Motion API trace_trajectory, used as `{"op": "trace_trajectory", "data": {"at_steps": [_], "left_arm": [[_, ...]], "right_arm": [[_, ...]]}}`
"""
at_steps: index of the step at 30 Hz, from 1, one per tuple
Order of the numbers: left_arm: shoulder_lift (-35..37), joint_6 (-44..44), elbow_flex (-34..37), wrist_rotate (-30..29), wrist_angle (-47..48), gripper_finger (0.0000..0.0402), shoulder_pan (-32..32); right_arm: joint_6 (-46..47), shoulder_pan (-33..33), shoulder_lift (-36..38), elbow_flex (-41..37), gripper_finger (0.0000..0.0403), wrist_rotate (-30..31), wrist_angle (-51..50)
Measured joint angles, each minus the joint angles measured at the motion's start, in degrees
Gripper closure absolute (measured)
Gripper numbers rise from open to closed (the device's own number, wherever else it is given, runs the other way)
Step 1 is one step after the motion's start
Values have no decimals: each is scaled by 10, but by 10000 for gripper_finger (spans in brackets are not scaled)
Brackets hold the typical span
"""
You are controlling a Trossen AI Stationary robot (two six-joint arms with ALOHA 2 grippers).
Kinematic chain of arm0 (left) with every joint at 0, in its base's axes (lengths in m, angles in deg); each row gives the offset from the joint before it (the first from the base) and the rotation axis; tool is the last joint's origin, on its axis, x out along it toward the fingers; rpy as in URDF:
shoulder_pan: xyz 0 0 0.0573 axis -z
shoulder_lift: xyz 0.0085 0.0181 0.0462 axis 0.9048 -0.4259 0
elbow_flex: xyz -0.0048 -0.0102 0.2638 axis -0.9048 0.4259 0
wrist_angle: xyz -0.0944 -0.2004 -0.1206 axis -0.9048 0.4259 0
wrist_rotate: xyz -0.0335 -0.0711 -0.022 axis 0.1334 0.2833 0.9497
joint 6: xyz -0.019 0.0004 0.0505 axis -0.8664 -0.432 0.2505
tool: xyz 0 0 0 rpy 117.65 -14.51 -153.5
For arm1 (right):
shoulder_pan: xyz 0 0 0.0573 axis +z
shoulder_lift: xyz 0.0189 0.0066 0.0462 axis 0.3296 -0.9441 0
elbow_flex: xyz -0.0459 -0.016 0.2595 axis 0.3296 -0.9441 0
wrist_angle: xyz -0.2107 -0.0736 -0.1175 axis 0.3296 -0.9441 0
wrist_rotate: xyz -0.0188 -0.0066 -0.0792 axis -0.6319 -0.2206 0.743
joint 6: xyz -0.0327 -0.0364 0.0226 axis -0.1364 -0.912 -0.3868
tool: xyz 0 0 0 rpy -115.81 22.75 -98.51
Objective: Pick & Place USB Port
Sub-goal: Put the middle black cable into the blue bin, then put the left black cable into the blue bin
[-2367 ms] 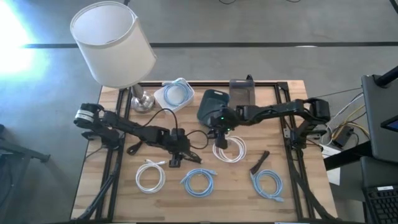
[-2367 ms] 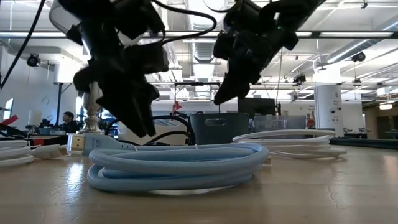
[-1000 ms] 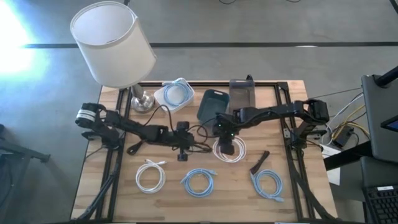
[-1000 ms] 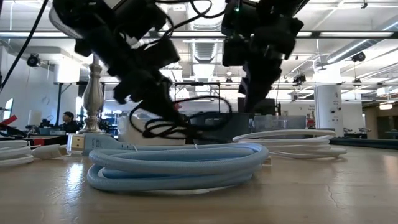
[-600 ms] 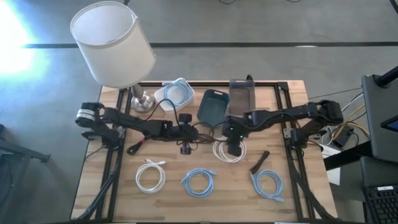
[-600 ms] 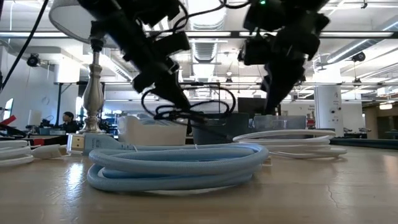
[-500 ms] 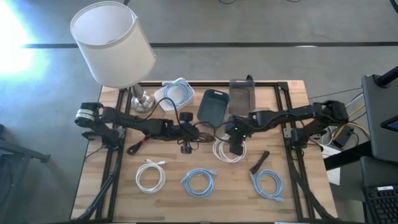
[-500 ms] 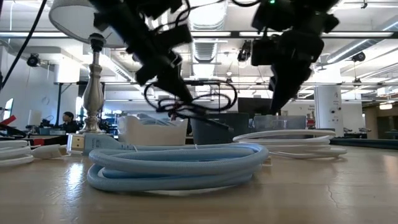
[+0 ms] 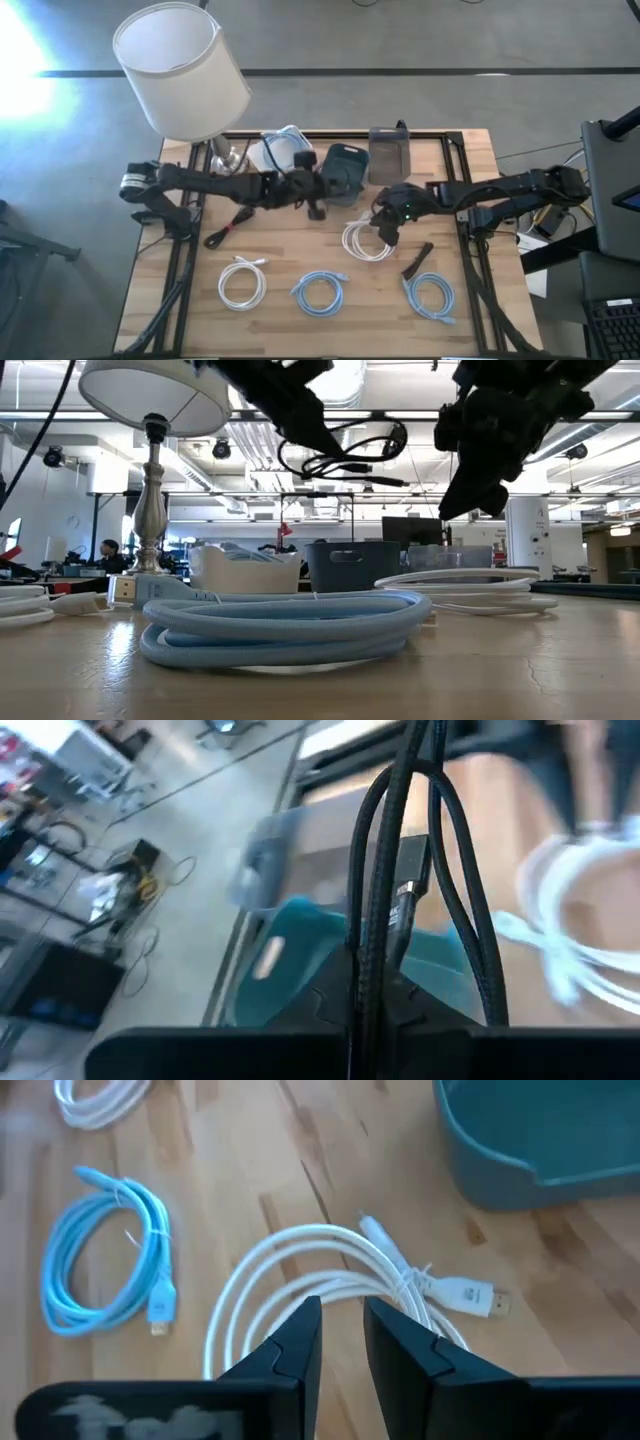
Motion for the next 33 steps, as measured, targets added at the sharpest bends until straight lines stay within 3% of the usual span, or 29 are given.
{"op": "trace_trajectory", "data": {"at_steps": [7, 11, 18, 25, 33], "left_arm": [[-29, -66, 20, 63, -67, 392, -78], [-68, -92, 21, 68, -121, 392, -101], [-148, -199, 9, -22, -154, 392, -121], [-183, -254, -14, -18, -142, 382, -123], [-183, -271, -24, -21, -95, 318, -124]], "right_arm": [[0, 2, -2, -4, 333, 8, 33], [-5, 4, -7, -4, 328, 13, 35], [-7, 4, -11, -4, 334, 13, 34], [-10, 4, -11, -6, 335, 13, 34], [-11, 4, -11, -7, 328, 13, 33]]}}
